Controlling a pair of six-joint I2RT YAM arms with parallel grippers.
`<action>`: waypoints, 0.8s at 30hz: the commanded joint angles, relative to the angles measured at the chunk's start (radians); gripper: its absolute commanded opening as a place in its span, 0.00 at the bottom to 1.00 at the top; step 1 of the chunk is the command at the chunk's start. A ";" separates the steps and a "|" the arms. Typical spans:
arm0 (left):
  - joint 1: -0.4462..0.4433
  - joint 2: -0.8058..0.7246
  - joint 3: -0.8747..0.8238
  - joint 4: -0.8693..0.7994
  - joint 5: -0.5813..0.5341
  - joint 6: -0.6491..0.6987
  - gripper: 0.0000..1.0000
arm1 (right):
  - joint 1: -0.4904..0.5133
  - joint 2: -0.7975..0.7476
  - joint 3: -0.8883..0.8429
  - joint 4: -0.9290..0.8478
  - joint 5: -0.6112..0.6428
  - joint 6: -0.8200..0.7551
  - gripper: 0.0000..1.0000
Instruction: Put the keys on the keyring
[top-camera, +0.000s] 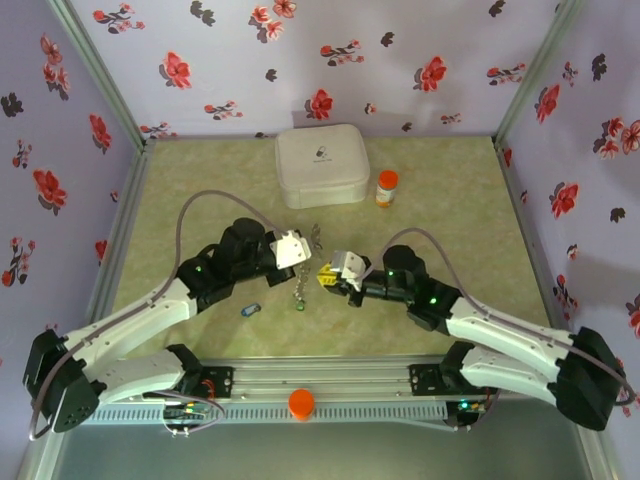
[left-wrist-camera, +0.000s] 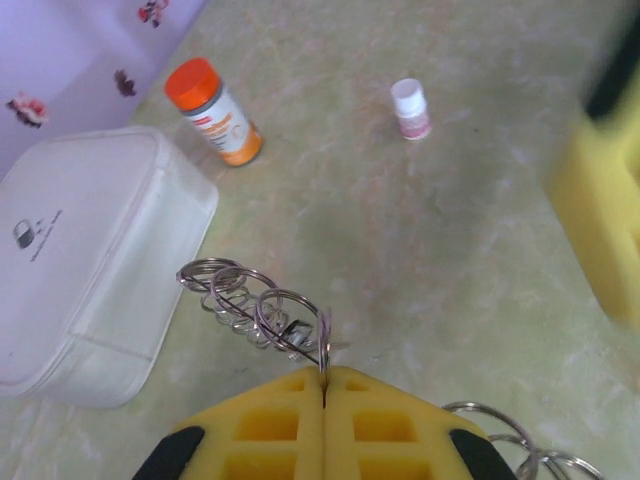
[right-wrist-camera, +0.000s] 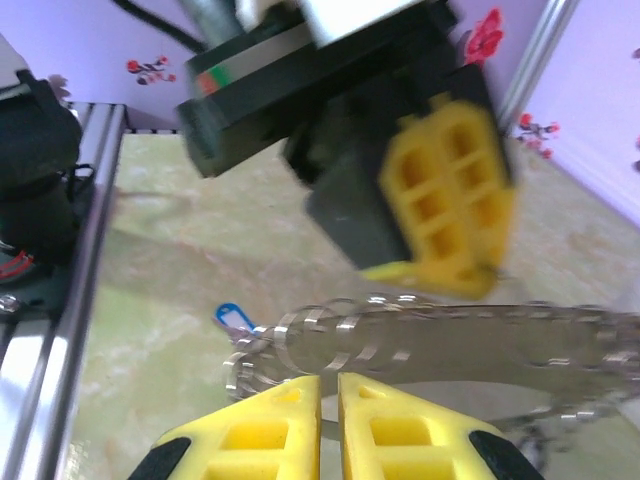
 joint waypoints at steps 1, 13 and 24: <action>-0.006 0.050 0.132 -0.100 -0.121 -0.129 0.00 | 0.042 0.058 -0.007 0.182 -0.020 0.094 0.12; -0.009 0.304 0.523 -0.520 -0.340 -0.352 0.00 | 0.098 0.289 0.063 0.410 0.135 0.158 0.12; -0.009 0.521 0.887 -0.944 -0.347 -0.661 0.00 | 0.107 0.547 0.072 0.773 0.303 0.266 0.17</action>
